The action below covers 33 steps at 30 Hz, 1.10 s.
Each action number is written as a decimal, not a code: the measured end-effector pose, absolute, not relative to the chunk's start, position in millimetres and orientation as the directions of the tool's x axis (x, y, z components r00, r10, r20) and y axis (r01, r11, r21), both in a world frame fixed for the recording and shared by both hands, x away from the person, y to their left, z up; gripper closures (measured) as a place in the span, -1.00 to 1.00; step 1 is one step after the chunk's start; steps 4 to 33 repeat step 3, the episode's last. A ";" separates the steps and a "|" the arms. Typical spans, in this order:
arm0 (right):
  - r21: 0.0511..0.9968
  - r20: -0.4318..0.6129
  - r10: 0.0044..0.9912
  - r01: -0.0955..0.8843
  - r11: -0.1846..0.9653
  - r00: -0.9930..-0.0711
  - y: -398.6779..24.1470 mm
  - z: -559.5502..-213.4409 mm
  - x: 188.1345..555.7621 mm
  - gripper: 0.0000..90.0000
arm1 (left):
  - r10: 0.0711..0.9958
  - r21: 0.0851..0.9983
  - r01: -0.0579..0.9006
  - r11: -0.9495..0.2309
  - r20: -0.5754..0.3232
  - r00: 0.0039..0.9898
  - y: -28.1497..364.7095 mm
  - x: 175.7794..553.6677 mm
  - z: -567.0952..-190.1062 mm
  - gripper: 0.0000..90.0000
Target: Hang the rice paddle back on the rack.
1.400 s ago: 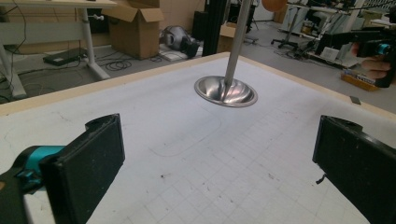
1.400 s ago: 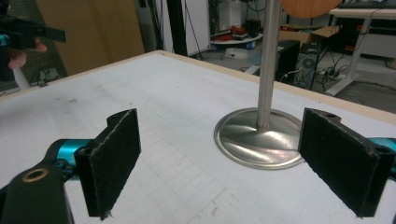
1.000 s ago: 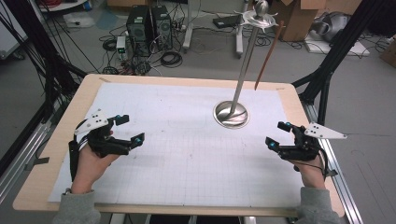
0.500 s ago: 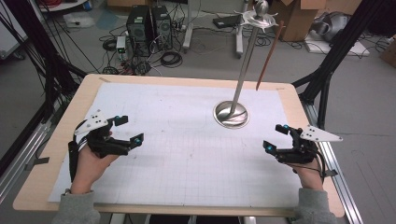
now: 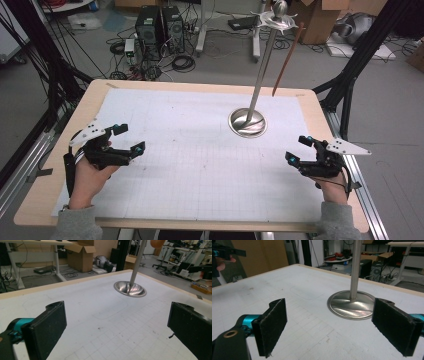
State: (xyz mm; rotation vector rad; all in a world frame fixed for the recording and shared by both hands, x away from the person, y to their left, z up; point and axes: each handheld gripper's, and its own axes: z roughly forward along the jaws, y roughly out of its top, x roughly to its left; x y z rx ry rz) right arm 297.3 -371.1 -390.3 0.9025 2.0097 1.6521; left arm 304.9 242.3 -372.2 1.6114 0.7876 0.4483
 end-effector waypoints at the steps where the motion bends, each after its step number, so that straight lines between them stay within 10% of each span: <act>1: 0.967 0.104 0.687 0.233 0.098 -0.719 -370.2 -390.7 297.9 -0.74 | 0.708 0.969 0.244 -0.042 -0.144 0.692 243.5 305.0 -374.0 -0.94; 33: 0.968 0.097 0.685 0.229 0.105 -0.722 -368.8 -391.3 299.3 -0.74 | 0.707 0.969 0.245 -0.042 -0.145 0.692 244.8 305.4 -377.0 -0.94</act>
